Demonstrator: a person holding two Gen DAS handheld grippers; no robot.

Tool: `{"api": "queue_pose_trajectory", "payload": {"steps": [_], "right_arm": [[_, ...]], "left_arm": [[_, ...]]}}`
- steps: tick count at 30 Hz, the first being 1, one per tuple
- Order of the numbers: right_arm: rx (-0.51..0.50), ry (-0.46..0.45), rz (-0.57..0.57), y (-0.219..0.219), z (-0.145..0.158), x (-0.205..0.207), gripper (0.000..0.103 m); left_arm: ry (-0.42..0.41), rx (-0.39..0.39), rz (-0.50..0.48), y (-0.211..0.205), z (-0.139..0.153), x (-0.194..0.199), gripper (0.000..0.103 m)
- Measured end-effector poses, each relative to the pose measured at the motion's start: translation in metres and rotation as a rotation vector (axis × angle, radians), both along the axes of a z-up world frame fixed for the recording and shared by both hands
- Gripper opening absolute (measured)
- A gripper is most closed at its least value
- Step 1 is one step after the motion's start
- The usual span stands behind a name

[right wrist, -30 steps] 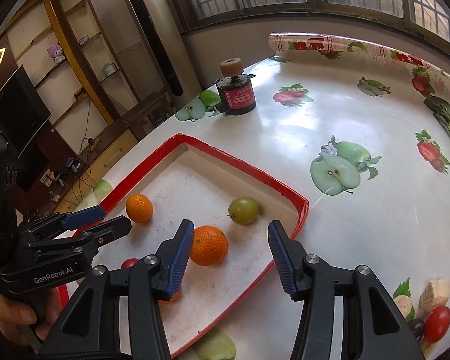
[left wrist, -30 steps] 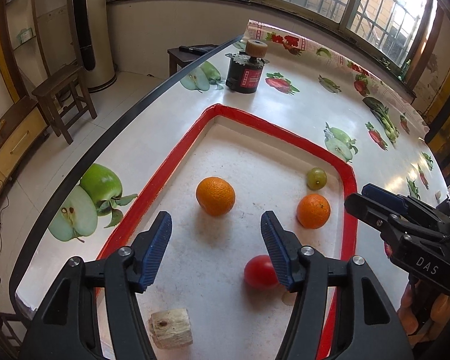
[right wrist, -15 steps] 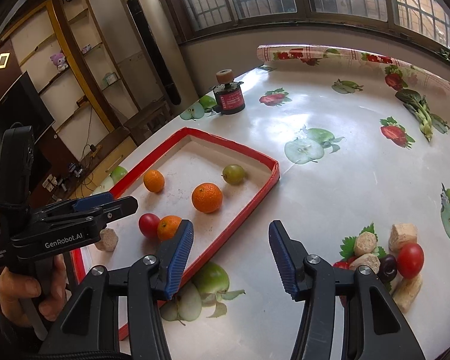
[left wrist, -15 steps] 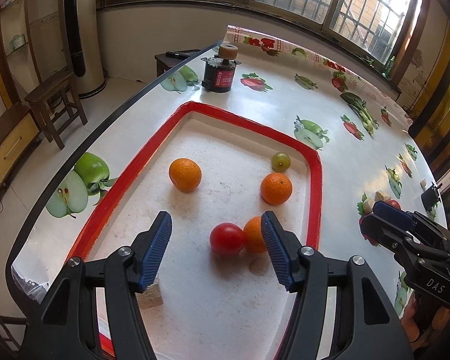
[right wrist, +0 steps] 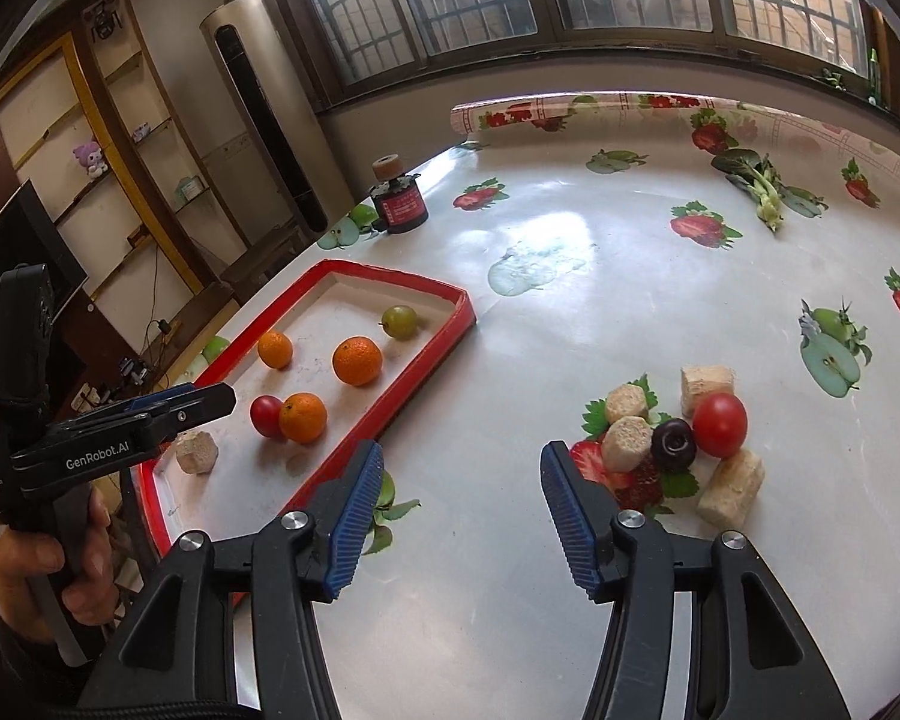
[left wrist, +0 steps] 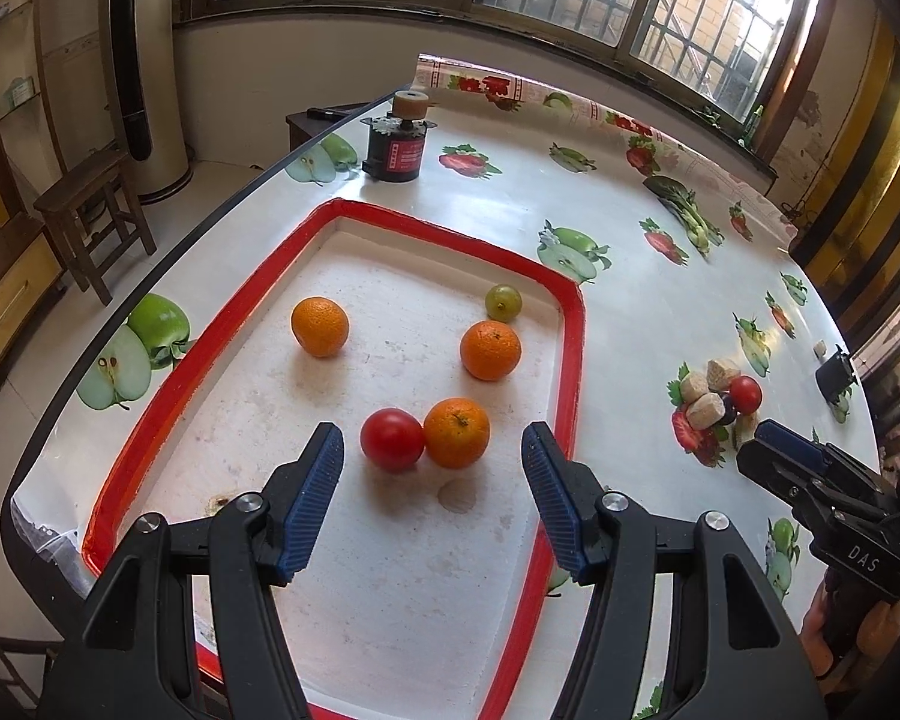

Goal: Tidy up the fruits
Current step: 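Withdraw both open tools from the tray toward the cork and tomato cluster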

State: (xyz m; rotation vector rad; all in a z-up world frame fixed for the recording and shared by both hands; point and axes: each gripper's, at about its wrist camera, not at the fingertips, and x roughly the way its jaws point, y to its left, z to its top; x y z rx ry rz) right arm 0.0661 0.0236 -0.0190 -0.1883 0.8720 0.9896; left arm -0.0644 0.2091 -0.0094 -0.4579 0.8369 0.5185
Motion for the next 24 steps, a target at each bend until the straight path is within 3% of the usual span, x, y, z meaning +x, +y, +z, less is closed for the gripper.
{"api": "queue_pose_trajectory", "payload": {"steps": [24], "right_arm": [[-0.029,0.021,-0.202,-0.109,-0.021,0.023,0.057]], "left_arm": [[0.008,0.000,-0.149,-0.068,0.005,0.025,0.061]]}}
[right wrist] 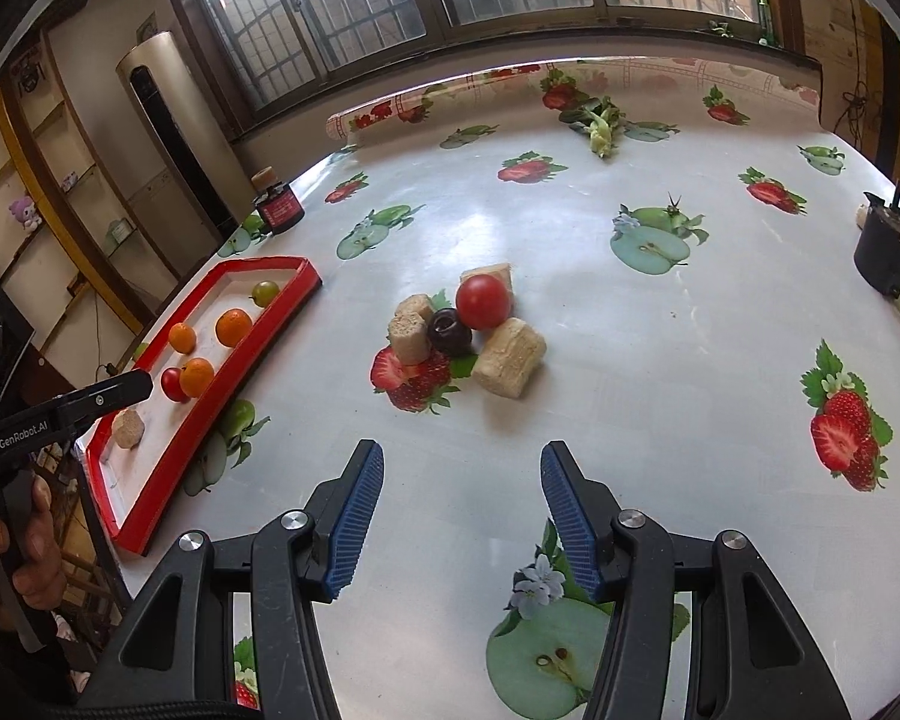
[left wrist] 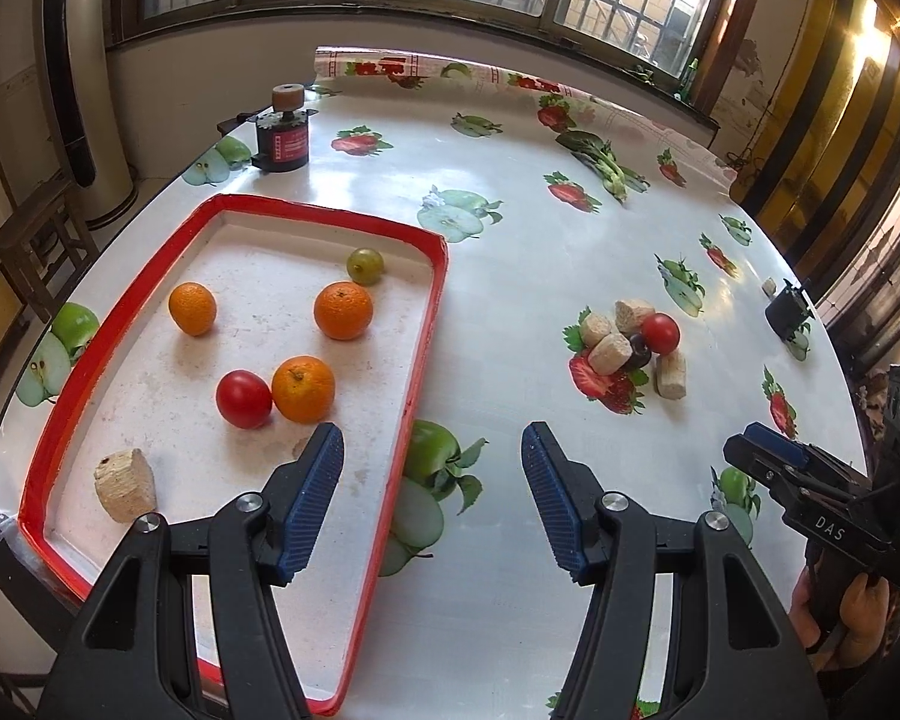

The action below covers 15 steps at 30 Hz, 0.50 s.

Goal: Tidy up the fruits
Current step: 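Withdraw both open tools from the tray toward the cork and tomato cluster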

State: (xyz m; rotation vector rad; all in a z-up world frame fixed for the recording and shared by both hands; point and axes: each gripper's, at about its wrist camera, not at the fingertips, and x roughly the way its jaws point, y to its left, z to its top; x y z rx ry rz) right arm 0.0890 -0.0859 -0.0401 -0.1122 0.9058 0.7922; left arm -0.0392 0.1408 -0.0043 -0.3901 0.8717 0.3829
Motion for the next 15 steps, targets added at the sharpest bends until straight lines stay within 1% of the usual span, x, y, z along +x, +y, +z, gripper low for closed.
{"api": "queue_pose_trajectory", "payload": {"steps": [7,15], "right_arm": [[0.009,0.006,-0.016,-0.009,-0.002,0.004,0.057],[0.012,0.005,-0.016,-0.007,-0.003,0.010,0.057]], "left_arm": [[0.016,0.001,-0.044,-0.018,-0.004,0.010,0.061],[0.039,-0.004,-0.086,-0.032,-0.013,0.024,0.061]]}}
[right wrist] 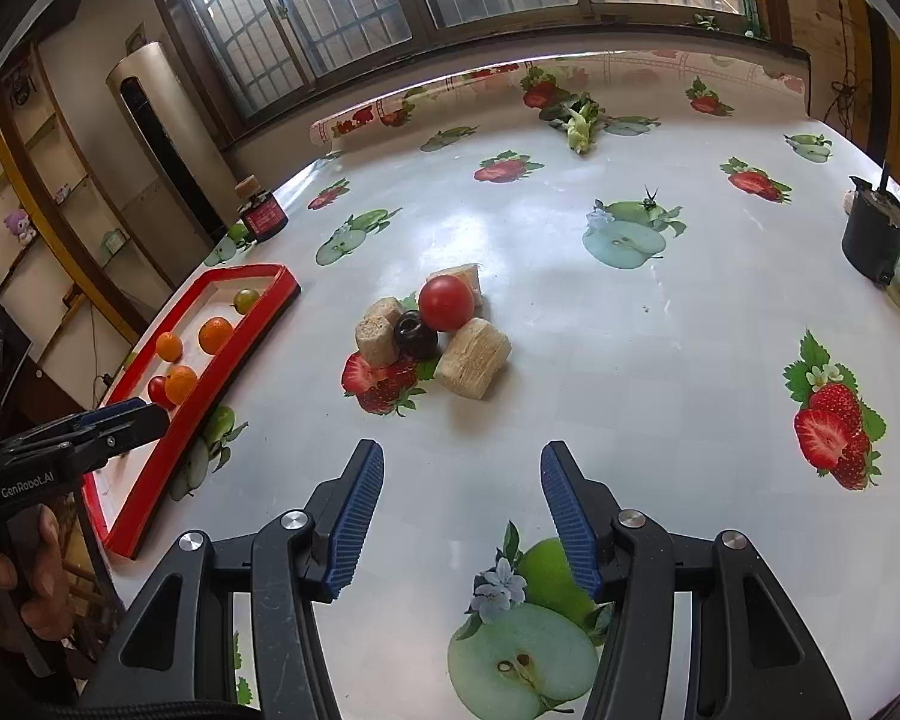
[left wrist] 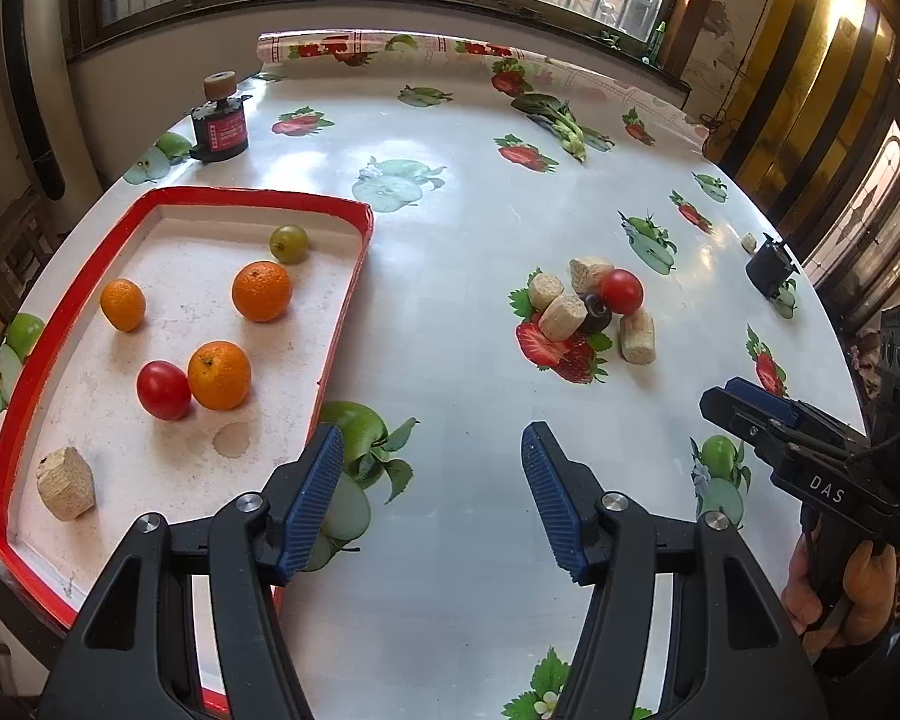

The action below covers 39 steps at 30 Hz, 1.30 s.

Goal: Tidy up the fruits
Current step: 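Withdraw both open tools from the tray toward the cork and tomato cluster, then grasp a round cork piece with the left tool while the right tool grasps the red tomato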

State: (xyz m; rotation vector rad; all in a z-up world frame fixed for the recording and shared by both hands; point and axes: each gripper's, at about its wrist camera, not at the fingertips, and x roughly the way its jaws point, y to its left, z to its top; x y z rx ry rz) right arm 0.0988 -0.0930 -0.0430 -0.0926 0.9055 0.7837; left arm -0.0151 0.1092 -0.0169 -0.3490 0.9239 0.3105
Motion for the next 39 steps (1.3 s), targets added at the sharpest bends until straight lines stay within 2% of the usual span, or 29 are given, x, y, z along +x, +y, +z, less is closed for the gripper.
{"api": "queue_pose_trajectory", "payload": {"steps": [10,20,22,23,28,30,32,33,34,36,37,39], "right_arm": [[-0.009,-0.011,0.025,0.031,-0.001,0.029,0.054],[-0.028,-0.002,0.063,0.076,-0.008,0.065,0.048],[-0.035,0.012,0.065,0.083,-0.014,0.072,0.043],[-0.037,0.024,0.068,0.084,-0.018,0.075,0.032],[0.008,0.021,0.039,0.068,-0.013,0.077,0.031],[0.022,0.016,0.011,0.055,-0.009,0.077,0.031],[0.036,0.022,-0.018,0.041,-0.007,0.078,0.031],[0.042,0.027,-0.031,0.034,-0.007,0.079,0.031],[0.046,0.030,-0.041,0.028,-0.007,0.079,0.031],[0.050,0.035,-0.059,0.018,-0.008,0.078,0.031],[0.051,0.038,-0.066,0.014,-0.008,0.077,0.031],[0.055,0.044,-0.073,0.007,-0.010,0.074,0.031]], "left_arm": [[0.038,-0.013,-0.110,-0.017,-0.018,0.042,0.061],[0.062,-0.058,-0.139,-0.016,-0.036,0.073,0.061],[0.059,-0.063,-0.148,-0.017,-0.038,0.079,0.060],[0.058,-0.063,-0.152,-0.017,-0.038,0.083,0.060],[0.059,-0.074,-0.179,-0.022,-0.045,0.105,0.060],[0.051,-0.080,-0.190,-0.025,-0.047,0.113,0.056],[0.053,-0.081,-0.202,-0.029,-0.050,0.121,0.043],[0.042,-0.072,-0.204,-0.030,-0.050,0.123,0.040],[0.039,-0.071,-0.208,-0.031,-0.051,0.125,0.030],[0.021,-0.092,-0.220,-0.032,-0.050,0.128,0.025],[0.018,-0.088,-0.221,-0.032,-0.051,0.129,0.019],[0.022,-0.072,-0.222,-0.035,-0.051,0.127,0.019]]}}
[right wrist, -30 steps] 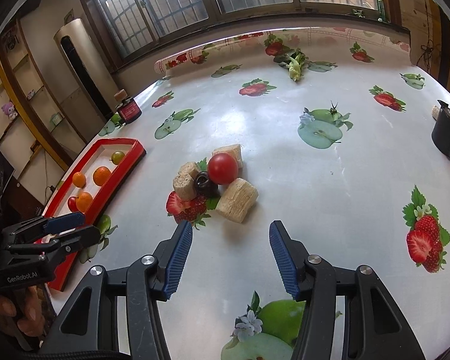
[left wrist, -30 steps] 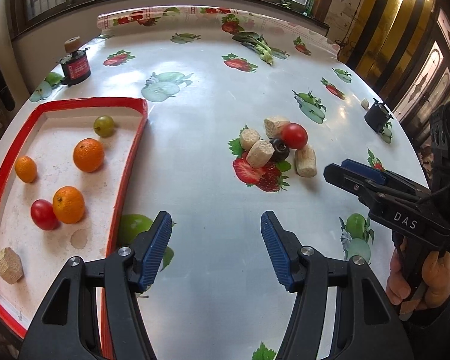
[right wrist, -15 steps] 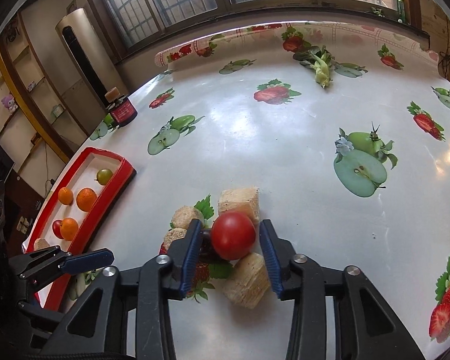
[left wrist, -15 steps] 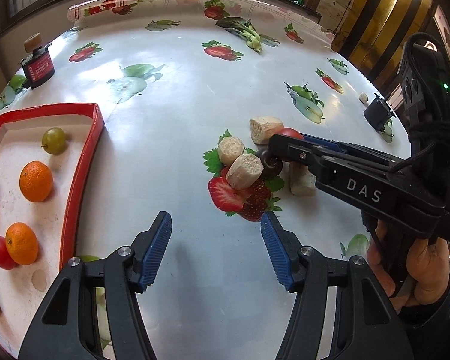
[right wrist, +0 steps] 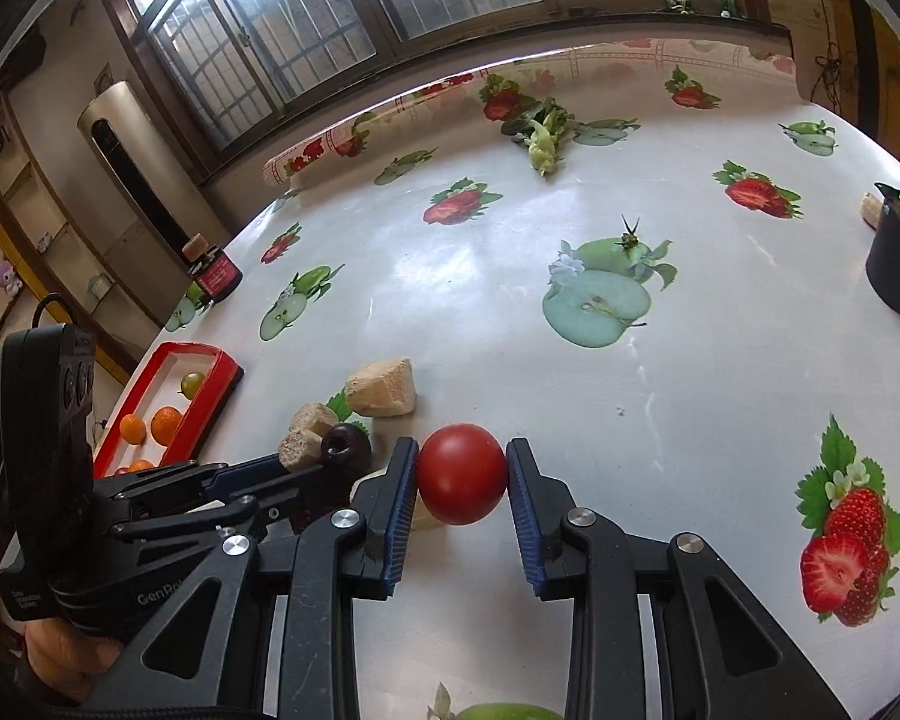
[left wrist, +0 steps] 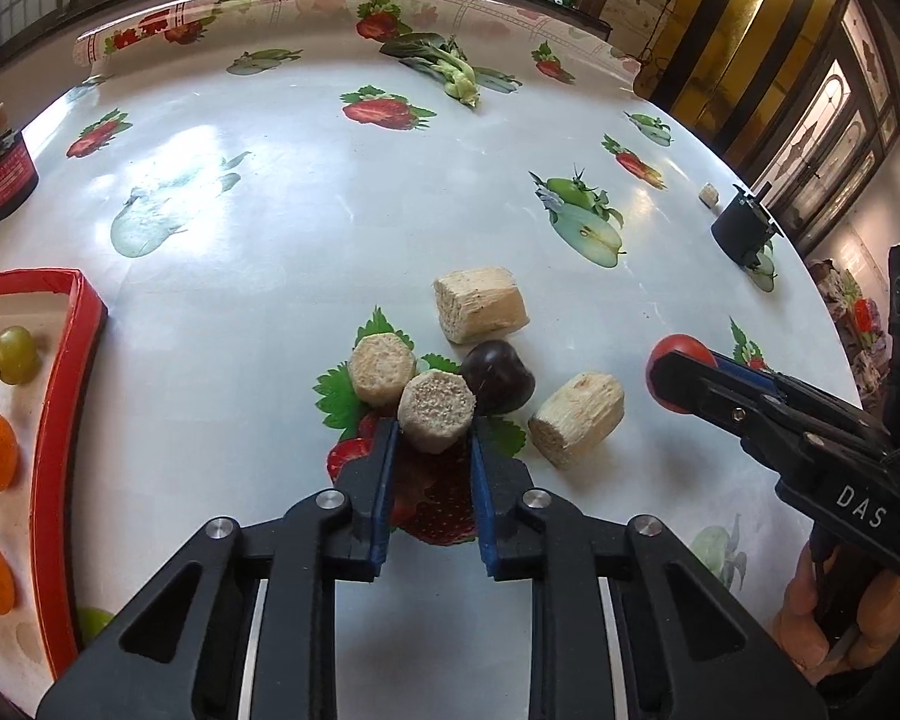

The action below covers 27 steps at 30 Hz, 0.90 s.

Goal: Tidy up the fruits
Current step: 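Grasp a round cork piece with the left tool while the right tool grasps the red tomato, then carry the cork piece and tomato over the red tray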

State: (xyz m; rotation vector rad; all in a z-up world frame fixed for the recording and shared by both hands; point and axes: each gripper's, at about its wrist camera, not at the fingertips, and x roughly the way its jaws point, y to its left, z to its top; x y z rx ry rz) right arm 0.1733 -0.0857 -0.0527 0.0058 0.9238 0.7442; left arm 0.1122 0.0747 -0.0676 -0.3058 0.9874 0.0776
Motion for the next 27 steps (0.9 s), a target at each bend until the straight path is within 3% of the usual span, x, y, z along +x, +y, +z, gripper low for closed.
{"api": "queue_pose_trajectory", "payload": {"steps": [10,27], "right_arm": [[0.014,-0.006,0.018,-0.014,0.004,-0.030,0.031],[0.012,-0.038,0.106,-0.001,0.014,-0.088,0.031]], "left_arm": [[-0.036,-0.007,0.029,-0.001,0.019,-0.044,0.020],[-0.093,0.065,0.140,0.015,0.049,-0.122,0.020]]}}
